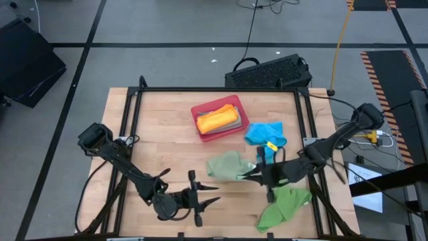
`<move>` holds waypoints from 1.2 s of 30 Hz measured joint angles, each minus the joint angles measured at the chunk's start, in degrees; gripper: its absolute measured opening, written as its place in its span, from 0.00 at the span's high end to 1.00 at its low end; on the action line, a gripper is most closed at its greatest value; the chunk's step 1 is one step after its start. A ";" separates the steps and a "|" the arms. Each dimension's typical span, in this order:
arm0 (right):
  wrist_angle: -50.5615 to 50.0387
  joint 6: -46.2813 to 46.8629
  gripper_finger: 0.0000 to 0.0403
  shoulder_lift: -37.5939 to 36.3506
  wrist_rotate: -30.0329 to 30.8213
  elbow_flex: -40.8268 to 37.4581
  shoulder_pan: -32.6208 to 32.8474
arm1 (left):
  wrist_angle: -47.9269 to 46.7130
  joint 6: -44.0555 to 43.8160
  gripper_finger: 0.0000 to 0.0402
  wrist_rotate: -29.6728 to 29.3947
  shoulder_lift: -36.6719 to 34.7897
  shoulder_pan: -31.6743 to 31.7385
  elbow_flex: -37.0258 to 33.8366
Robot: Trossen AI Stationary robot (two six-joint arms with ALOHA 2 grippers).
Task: Fold microfiber towels
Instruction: Fold the light green microfiber cloth
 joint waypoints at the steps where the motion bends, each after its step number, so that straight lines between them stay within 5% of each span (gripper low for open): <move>1: -0.84 0.57 1.00 0.68 -0.94 0.00 -0.12 | 0.25 0.02 0.64 -0.01 0.00 0.01 0.00; 7: -2.96 3.43 1.00 5.50 -6.65 0.00 0.63 | 2.96 2.11 0.64 0.04 0.00 0.04 0.00; 20: -8.59 14.80 0.99 15.94 -0.93 -0.46 4.44 | 3.48 -0.27 0.64 3.31 4.95 4.34 0.00; 29: -12.30 18.57 0.99 11.85 -2.21 -0.52 11.06 | 4.66 -4.97 0.64 12.52 5.68 8.23 0.01; 36: -15.66 20.16 0.99 8.35 0.49 -0.50 17.83 | 11.54 -3.69 0.64 14.69 14.81 12.86 0.03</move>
